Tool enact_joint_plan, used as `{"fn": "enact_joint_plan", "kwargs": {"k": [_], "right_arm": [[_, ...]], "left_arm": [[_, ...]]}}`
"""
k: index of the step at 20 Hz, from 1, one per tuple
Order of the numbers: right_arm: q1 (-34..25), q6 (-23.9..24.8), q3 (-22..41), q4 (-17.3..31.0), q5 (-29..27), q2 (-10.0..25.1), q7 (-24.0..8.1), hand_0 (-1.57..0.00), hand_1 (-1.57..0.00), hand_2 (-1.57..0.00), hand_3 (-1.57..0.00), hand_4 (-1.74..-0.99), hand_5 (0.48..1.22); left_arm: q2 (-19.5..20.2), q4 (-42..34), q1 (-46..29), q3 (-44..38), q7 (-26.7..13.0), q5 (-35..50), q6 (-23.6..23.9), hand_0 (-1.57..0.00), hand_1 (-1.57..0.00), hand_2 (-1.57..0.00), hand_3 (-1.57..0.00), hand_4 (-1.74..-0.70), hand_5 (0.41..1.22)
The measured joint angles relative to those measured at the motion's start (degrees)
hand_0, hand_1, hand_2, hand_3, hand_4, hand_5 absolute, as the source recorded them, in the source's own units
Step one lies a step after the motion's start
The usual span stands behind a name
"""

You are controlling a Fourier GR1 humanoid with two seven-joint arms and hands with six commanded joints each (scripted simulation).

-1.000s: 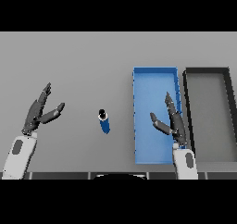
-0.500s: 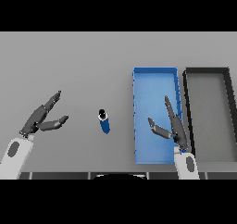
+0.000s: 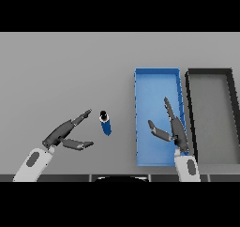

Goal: Pick up the blue pipe and place it into the blue bin.

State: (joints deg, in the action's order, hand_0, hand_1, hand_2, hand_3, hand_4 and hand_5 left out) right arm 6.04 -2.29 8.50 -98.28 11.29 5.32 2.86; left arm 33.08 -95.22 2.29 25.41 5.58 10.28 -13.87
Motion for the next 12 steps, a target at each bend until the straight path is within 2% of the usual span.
{"fn": "enact_joint_plan", "kwargs": {"k": [3, 5, 7, 12], "right_arm": [[0.08, 0.39, 0.02, -0.98, -0.02, -0.35, -1.34, 0.00, 0.00, 0.00, 0.00, -1.230, 0.622], [0.21, 0.62, 0.07, -0.13, 0.54, -0.35, -1.05, 0.00, 0.00, 0.00, 0.00, -1.229, 0.622], [1.16, 0.70, 0.20, -1.22, 0.34, -0.59, -0.41, 0.00, 0.00, 0.00, 0.00, -1.223, 0.618], [1.21, 0.91, -0.59, -1.56, -0.04, -0.14, -1.72, 0.00, 0.00, 0.00, 0.00, -1.204, 0.607]], "left_arm": [[-3.06, 2.33, 0.72, 1.87, -0.60, -2.33, 0.92, 0.00, 0.00, 0.00, 0.00, -1.19, 0.465], [-5.35, 4.24, 2.46, 2.66, -1.26, -2.71, 0.88, 0.00, 0.00, 0.00, 0.00, -1.21, 0.468], [-8.26, 7.39, 4.23, 3.64, -2.84, -3.32, 0.89, 0.00, 0.00, 0.00, 0.00, -1.19, 0.467], [-12.82, 13.42, 7.79, 5.09, -1.16, -5.31, 0.48, 0.00, 0.00, 0.00, 0.00, -1.14, 0.459]]}}
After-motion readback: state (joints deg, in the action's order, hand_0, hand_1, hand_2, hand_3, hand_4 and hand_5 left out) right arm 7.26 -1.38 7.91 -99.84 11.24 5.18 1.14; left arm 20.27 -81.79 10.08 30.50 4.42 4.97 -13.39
